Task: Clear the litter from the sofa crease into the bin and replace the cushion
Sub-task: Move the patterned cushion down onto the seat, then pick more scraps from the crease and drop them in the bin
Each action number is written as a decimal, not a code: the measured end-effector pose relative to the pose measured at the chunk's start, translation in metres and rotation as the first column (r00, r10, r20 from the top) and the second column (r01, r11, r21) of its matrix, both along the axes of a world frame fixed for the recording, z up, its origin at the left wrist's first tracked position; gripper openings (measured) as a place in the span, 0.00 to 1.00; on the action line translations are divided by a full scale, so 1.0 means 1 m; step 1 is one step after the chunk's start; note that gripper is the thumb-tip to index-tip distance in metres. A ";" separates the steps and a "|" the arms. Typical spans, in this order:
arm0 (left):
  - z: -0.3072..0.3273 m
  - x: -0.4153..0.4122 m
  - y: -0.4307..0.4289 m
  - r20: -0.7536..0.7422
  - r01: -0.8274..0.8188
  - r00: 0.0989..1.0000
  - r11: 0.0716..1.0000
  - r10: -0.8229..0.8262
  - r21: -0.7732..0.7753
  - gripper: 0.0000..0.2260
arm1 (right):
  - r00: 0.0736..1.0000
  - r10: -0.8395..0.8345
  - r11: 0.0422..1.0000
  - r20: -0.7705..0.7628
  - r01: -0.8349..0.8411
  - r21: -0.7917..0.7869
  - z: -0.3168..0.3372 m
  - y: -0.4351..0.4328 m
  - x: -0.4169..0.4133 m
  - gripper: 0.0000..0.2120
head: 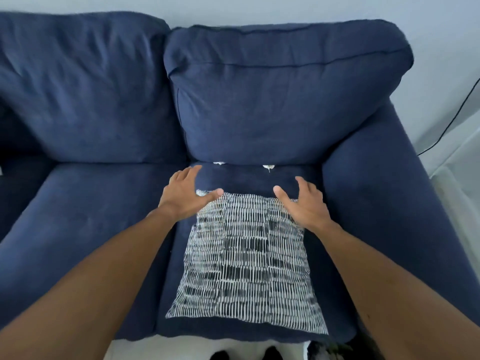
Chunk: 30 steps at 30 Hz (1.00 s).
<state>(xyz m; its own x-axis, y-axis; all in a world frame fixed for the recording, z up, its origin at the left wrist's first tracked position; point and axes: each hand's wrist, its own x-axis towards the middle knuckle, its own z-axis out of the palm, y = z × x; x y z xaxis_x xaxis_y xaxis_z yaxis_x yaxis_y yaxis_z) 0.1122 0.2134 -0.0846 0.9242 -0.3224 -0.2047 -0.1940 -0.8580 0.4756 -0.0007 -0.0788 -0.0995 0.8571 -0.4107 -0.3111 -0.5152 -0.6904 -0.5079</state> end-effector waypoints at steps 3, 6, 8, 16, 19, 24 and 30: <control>0.021 0.010 -0.004 0.030 0.009 1.000 1.000 -0.008 -0.010 0.47 | 1.000 0.018 0.999 0.021 -0.017 -0.036 0.021 -0.002 0.017 0.51; 0.040 0.022 -0.008 0.045 0.030 0.999 0.999 -0.028 -0.043 0.47 | 0.997 0.049 0.996 0.062 -0.044 -0.076 0.042 -0.005 0.033 0.51; 0.051 0.031 -0.011 0.052 0.040 0.998 0.997 -0.037 -0.073 0.47 | 0.993 0.078 0.991 0.092 -0.067 -0.114 0.056 -0.006 0.042 0.50; 0.085 0.050 -0.023 0.173 0.077 0.982 0.997 -0.078 0.010 0.49 | 0.982 0.167 0.950 0.091 -0.135 -0.282 0.092 -0.015 0.064 0.48; 0.093 0.054 -0.028 0.194 0.071 0.978 0.997 -0.073 0.018 0.49 | 0.979 0.183 0.940 0.088 -0.148 -0.306 0.096 -0.018 0.070 0.48; 0.095 0.058 -0.031 0.200 0.072 0.976 0.996 -0.081 0.054 0.48 | 0.977 0.194 0.937 0.087 -0.159 -0.311 0.095 -0.020 0.077 0.49; 0.088 0.062 -0.032 0.195 0.063 0.978 0.996 -0.076 0.070 0.46 | 0.977 0.200 0.939 0.072 -0.170 -0.299 0.088 -0.020 0.083 0.48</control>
<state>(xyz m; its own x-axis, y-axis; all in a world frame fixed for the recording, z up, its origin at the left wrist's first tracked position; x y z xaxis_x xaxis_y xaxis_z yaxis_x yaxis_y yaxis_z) 0.1747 0.1812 0.0034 0.9242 -0.3796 -0.0422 -0.3390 -0.8662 0.3672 0.0826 -0.0990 -0.0115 0.9469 -0.3016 -0.1112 -0.3214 -0.8934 -0.3139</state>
